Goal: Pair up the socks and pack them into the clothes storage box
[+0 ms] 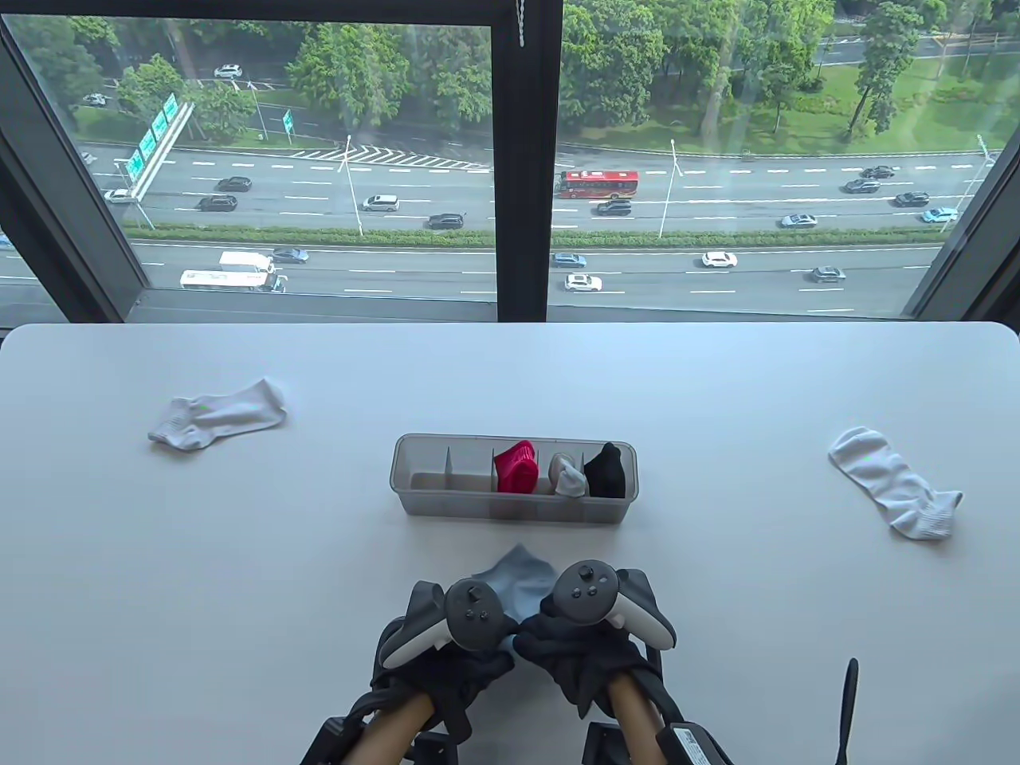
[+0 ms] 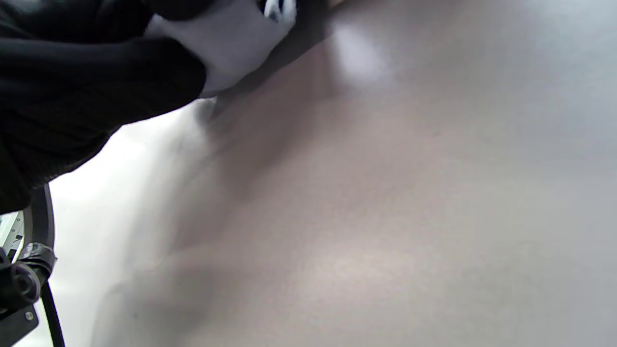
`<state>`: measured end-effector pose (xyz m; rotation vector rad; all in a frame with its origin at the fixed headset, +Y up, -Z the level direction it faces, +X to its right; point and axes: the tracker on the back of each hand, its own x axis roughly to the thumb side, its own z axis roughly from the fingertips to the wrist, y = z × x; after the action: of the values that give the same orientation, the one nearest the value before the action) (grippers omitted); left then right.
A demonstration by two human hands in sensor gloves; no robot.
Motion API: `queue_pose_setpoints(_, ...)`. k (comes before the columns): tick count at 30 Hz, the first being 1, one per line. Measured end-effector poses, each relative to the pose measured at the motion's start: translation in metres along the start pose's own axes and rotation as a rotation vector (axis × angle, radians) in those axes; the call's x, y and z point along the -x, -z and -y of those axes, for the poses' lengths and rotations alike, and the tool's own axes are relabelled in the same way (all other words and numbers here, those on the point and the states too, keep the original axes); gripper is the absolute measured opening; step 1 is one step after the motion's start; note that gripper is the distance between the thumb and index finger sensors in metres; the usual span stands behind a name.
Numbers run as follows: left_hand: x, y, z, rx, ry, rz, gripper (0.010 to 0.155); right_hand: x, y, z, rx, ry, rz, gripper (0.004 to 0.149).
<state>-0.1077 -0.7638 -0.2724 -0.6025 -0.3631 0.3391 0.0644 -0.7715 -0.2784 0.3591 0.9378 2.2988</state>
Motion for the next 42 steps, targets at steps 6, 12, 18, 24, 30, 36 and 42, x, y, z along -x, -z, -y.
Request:
queue_pose_setpoints(6,0.0,0.001,0.002,0.061,-0.002,0.008,0.048,0.0,0.001,0.0,0.0,-0.004,0.009,0.045)
queue_pose_setpoints(12,-0.001,-0.001,0.0,-0.018,0.011,-0.001,0.055,0.0,0.001,-0.001,-0.01,0.004,0.004,0.043)
queue_pose_setpoints(18,-0.001,0.0,0.001,0.035,0.009,0.011,0.047,-0.001,0.001,0.0,0.015,0.024,0.011,0.06)
queue_pose_setpoints(24,-0.004,0.001,0.002,0.013,0.043,-0.018,0.053,-0.002,0.005,0.002,-0.018,0.003,-0.002,0.043)
queue_pose_setpoints(30,-0.007,0.001,-0.003,-0.032,0.043,0.001,0.048,0.002,0.004,-0.003,0.01,0.0,0.011,0.049)
queue_pose_setpoints(36,-0.007,0.001,-0.002,0.014,0.034,0.024,0.047,0.002,-0.001,-0.003,0.117,-0.004,0.021,0.046)
queue_pose_setpoints(42,-0.012,0.002,0.003,0.038,0.092,0.012,0.051,0.002,-0.001,-0.004,0.077,0.067,0.05,0.043)
